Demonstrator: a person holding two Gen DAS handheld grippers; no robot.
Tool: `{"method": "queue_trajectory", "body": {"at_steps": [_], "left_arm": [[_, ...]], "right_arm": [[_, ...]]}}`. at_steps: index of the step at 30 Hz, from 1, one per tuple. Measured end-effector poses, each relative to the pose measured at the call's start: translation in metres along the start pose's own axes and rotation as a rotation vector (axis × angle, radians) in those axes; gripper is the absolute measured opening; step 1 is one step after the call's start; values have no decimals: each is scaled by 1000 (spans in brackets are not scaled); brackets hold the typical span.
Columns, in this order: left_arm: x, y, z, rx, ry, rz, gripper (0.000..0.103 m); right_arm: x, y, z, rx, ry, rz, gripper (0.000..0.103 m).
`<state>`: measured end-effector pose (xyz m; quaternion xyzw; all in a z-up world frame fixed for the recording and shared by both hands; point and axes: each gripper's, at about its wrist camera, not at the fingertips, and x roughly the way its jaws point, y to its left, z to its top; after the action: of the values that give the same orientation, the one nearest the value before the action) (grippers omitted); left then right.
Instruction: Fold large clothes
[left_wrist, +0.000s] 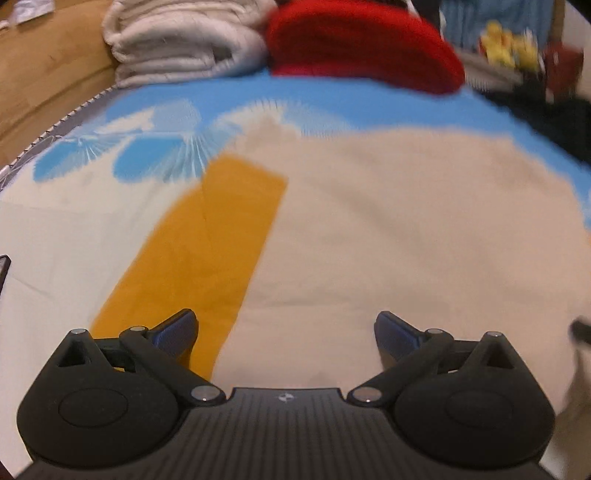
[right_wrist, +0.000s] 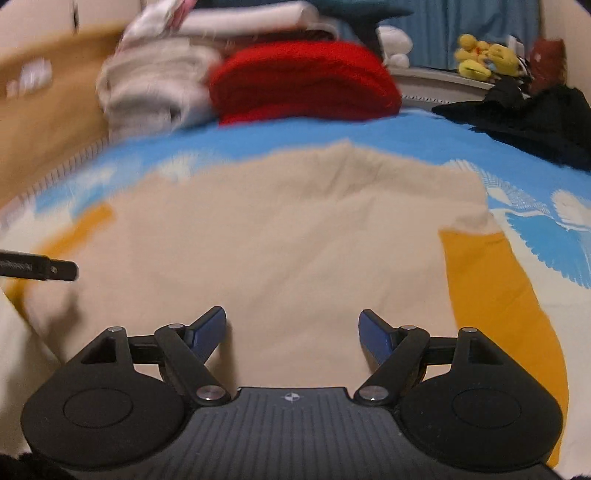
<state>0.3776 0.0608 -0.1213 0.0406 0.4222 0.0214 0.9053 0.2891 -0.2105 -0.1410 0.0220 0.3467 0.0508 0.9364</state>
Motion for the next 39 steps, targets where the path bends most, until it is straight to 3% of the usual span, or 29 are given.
{"method": "queue_trajectory", "body": {"at_steps": [2,4,7,13,16,18,20,24,30,34,39], "left_arm": [[8,1,-8,59,-16,81,103],[6,9,-12,65,-34,105,103],[0,33,-19,20,-38,124,103],[-6,90,-24,-111,5,250,103],[-22,111,-25,-181,-7,313,103],[-33,122,-27,-228,-20,345,103],[-41,131,-25,-271,-37,341,103],[-63,127,-18,-327,-72,196,103],[-88,53,-21,-194,-134,16,103],[-89,-11,-27,-85,-151,-60,103],[-70,-84,-21,-27,-156,-52,103]], "right_arm": [[3,-7,-8,9,23,-43,80],[0,-24,-11,13,17,-117,80],[-8,-55,-19,50,22,-223,82],[-32,-107,-45,159,24,-412,85],[-59,-127,-55,332,-17,-474,85],[-84,-135,-65,495,-64,-422,87],[-101,-142,-81,680,-100,-318,90],[-98,-140,-110,885,-77,-134,91],[-79,-130,-115,1008,-55,38,92],[-73,-133,-116,1109,-115,31,93],[-56,-134,-119,1170,-200,37,97]]}}
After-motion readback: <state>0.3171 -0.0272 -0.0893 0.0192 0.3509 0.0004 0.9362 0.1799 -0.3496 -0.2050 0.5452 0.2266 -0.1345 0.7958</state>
